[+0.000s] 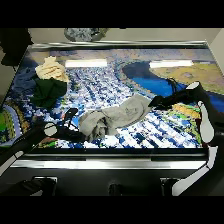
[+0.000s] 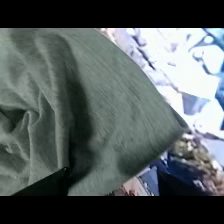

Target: Fold the shirts.

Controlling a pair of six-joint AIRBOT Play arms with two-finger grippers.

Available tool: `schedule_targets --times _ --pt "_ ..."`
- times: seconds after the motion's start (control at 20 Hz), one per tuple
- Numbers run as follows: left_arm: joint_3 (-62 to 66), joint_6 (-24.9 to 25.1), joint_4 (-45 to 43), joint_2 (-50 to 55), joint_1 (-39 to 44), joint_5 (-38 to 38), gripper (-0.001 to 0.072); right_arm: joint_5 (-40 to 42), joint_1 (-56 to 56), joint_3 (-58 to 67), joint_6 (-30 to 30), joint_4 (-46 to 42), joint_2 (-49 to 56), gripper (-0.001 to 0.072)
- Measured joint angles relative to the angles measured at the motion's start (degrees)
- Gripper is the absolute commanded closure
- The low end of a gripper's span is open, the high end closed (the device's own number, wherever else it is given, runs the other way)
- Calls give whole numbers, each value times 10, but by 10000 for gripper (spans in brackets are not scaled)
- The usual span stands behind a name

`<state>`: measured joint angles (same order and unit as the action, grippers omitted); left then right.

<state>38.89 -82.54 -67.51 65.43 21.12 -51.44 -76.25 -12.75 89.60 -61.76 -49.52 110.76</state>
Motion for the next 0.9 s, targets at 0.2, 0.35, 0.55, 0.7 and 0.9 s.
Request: schedule_targets --times 0.2,0.35,0.55,0.7,0.9 --pt "6 0 -5 -6 0 -4 674 50 23 3 -9 -12 7 667" --pt "59 0 -68 -23 -5 -38 674 54 20 22 17 -17 -26 667" --pt "242 -3 -207 -59 -28 -111 674 61 6 82 65 -32 -148 666" --pt "450 -31 -276 -81 -58 -140 674 94 -2 143 81 -65 -284 667" --pt "684 -65 -308 -96 -87 -161 674 147 -5 185 49 -182 -478 667"
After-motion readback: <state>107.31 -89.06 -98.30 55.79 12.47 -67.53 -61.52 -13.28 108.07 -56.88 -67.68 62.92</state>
